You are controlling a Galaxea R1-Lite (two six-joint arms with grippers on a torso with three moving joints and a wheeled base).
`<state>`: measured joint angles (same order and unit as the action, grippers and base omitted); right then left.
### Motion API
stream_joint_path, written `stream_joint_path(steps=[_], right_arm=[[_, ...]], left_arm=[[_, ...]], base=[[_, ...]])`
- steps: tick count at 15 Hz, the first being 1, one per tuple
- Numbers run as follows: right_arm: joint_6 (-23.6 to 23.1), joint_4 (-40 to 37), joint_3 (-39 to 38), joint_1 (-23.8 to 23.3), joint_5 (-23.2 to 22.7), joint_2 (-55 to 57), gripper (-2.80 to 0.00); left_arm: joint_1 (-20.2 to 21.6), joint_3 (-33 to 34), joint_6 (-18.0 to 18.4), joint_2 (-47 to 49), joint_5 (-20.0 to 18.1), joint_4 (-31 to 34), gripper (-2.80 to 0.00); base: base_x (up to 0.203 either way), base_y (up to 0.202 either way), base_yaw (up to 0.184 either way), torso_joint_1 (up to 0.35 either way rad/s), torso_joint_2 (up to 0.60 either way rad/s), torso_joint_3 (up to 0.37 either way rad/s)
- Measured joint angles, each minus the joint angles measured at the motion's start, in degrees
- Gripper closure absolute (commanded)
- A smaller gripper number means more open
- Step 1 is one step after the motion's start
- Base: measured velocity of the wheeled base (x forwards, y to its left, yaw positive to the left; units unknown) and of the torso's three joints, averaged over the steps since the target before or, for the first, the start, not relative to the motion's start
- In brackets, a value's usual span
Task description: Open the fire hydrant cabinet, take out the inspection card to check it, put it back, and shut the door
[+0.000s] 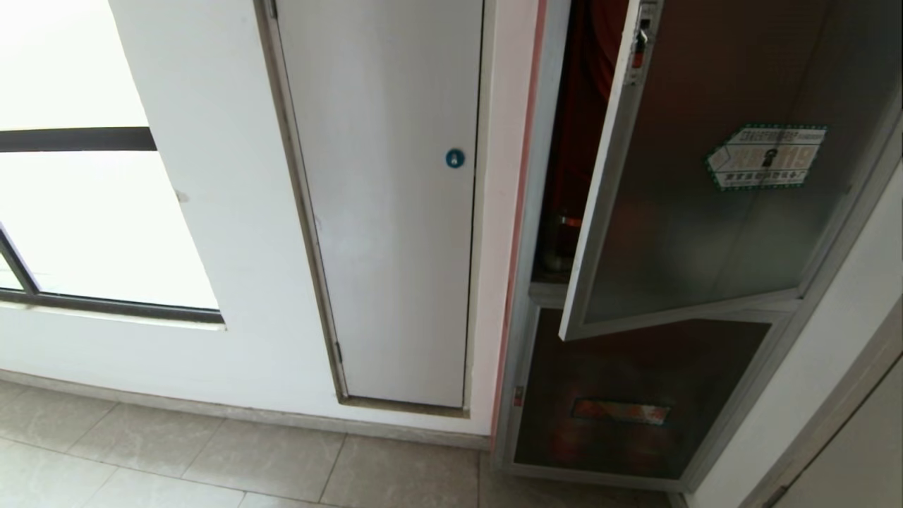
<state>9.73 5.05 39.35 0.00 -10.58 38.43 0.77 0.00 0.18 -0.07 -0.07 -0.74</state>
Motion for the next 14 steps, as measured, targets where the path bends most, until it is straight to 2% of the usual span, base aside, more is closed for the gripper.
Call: stream_joint_path(steps=[4, 10, 12, 14], right_arm=[[-0.02, -2.84, -10.92, 0.00, -1.70, -13.42, 0.00], [-0.26, -2.93, -23.19, 0.00, -1.54, -27.60, 0.00], [-1.64, -3.15, -27.25, 0.00, 0.82, -31.63, 0.00], [-5.45, -2.86, -32.15, 0.00, 5.29, -35.33, 0.00]], left_arm=[[0.00, 0.00, -0.02, 0.00, -0.02, -0.02, 0.00], [0.00, 0.00, -0.01, 0.00, -0.02, -0.02, 0.00], [0.00, 0.00, 0.00, 0.00, -0.02, -0.02, 0.00], [0.00, 0.00, 0.00, 0.00, 0.00, -0.02, 0.00]], base=[[0.000, 0.000, 0.000, 0.000, 0.00, 0.000], [0.000, 0.000, 0.000, 0.000, 0.00, 0.000], [0.000, 0.000, 0.000, 0.000, 0.00, 0.000], [0.000, 0.000, 0.000, 0.000, 0.00, 0.000]])
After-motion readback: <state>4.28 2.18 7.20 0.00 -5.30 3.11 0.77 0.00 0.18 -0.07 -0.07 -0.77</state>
